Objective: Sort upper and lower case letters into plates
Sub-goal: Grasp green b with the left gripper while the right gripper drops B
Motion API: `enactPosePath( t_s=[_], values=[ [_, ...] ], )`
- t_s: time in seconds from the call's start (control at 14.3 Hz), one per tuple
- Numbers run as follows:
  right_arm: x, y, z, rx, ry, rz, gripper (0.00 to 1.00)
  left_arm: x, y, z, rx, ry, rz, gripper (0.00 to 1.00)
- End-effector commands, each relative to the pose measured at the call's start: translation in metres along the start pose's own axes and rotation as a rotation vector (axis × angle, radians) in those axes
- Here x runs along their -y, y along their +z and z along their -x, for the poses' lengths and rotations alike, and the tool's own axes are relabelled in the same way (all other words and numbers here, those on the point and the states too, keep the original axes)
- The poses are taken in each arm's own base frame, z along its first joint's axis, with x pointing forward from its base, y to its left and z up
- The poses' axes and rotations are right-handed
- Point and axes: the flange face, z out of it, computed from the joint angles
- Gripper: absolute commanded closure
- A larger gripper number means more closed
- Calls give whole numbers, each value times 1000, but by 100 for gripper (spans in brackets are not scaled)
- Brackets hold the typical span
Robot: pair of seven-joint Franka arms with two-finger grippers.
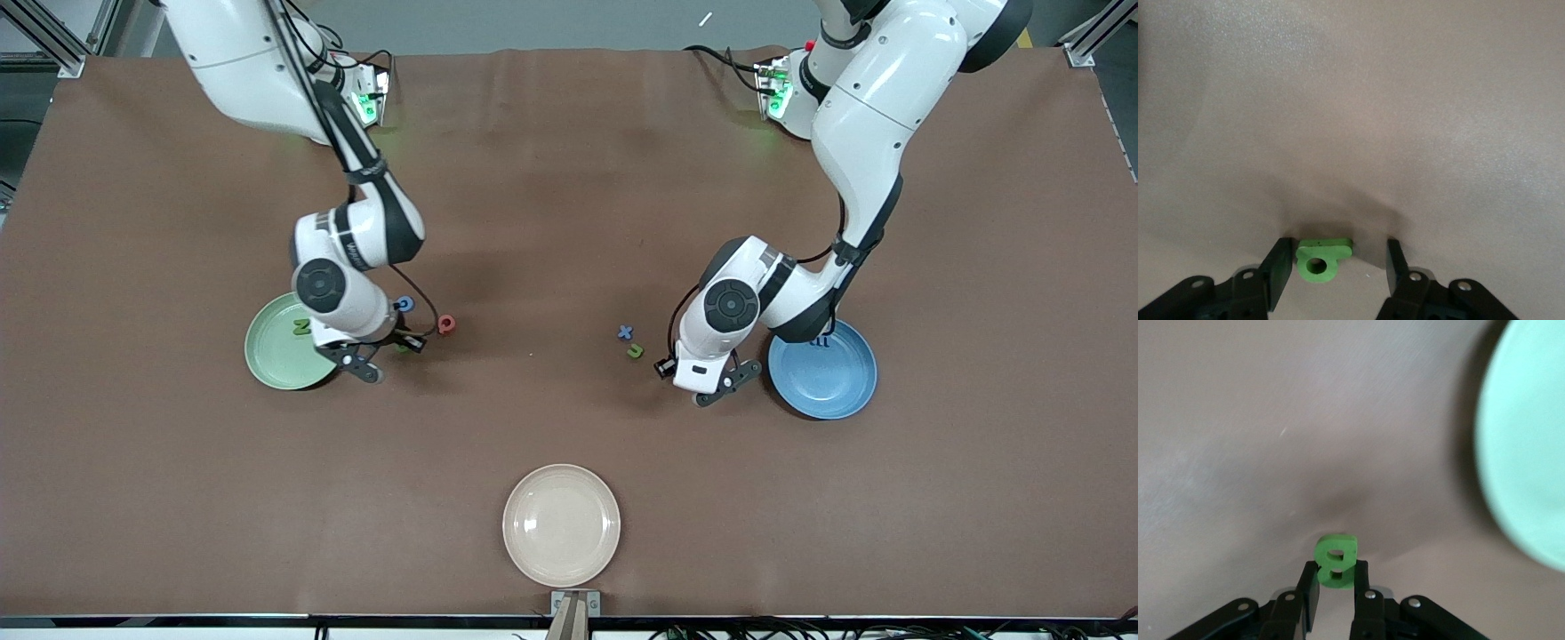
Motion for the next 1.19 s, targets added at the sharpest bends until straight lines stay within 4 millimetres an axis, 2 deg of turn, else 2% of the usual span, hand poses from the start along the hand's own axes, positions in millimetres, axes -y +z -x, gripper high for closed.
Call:
enactPosePath(
  t_s=[0.0, 0.14, 0.42, 0.49, 0.63, 0.77, 0.91, 1.05, 1.12],
  values=[
    [-47, -38, -25, 31, -84, -6, 100, 2, 1, 0, -15, -12, -11, 46],
    [-77, -45, -43, 51, -148, -10, 99, 2, 1, 0, -16, -12, -8, 57],
    [-143, -37, -85, 56, -272, -33, 99, 3, 0, -2, -18, -11, -7, 79],
    [-150, -32, -88, 56, -284, -34, 99, 3, -2, -4, -19, -9, -6, 83],
    [-152, -8, -80, 45, -284, -28, 97, 7, -10, -11, -24, 15, -6, 83],
    [-149, 10, -75, 46, -291, -22, 97, 9, -36, -16, -42, 36, -8, 83],
    [-141, 18, -70, 59, -309, -14, 96, 22, -65, -31, -45, 39, -32, 84],
    [-136, 22, -66, 66, -318, -10, 95, 42, -84, -54, -46, 73, -53, 84],
    [-136, 22, -66, 69, -318, -9, 95, 56, -87, -68, -38, 96, -60, 84]
  ],
)
